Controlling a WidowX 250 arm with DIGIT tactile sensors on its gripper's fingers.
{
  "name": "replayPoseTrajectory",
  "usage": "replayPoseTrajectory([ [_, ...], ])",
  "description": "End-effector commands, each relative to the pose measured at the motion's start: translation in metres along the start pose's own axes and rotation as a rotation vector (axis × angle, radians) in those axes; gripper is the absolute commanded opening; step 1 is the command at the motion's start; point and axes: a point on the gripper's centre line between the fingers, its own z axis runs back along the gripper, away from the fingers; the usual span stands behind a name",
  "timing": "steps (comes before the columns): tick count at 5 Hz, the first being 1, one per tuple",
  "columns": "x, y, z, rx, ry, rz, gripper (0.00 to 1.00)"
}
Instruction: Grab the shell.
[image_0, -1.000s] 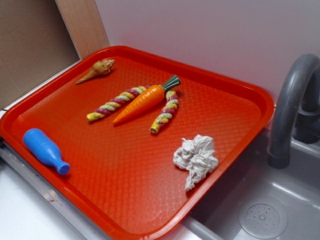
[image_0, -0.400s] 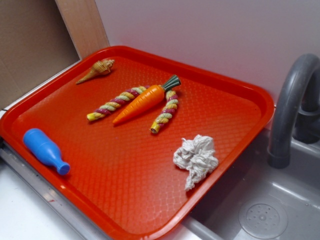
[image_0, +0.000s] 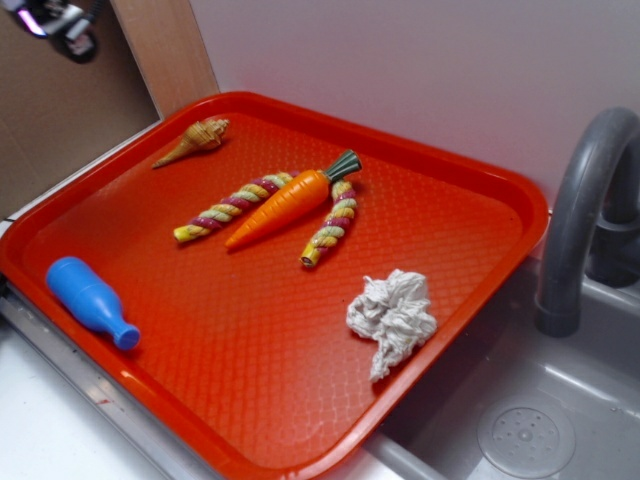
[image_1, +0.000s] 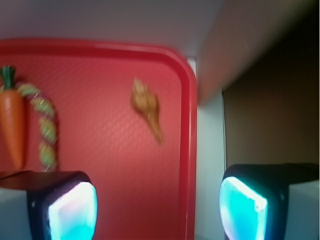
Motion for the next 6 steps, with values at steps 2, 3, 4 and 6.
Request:
replayPoseTrajectory([
  [2,0.056,0.001,-0.100,-0.065,0.006,-0.113,1.00],
  [3,0.051,-0.008,-0.124,-0.082,0.039,-0.183,1.00],
  [4,0.047,-0.009,-0.139,-0.059,0.091,-0.214,1.00],
  [6,0.044,-0.013,-0.140,-0.062,0.093,-0.241,0.00],
])
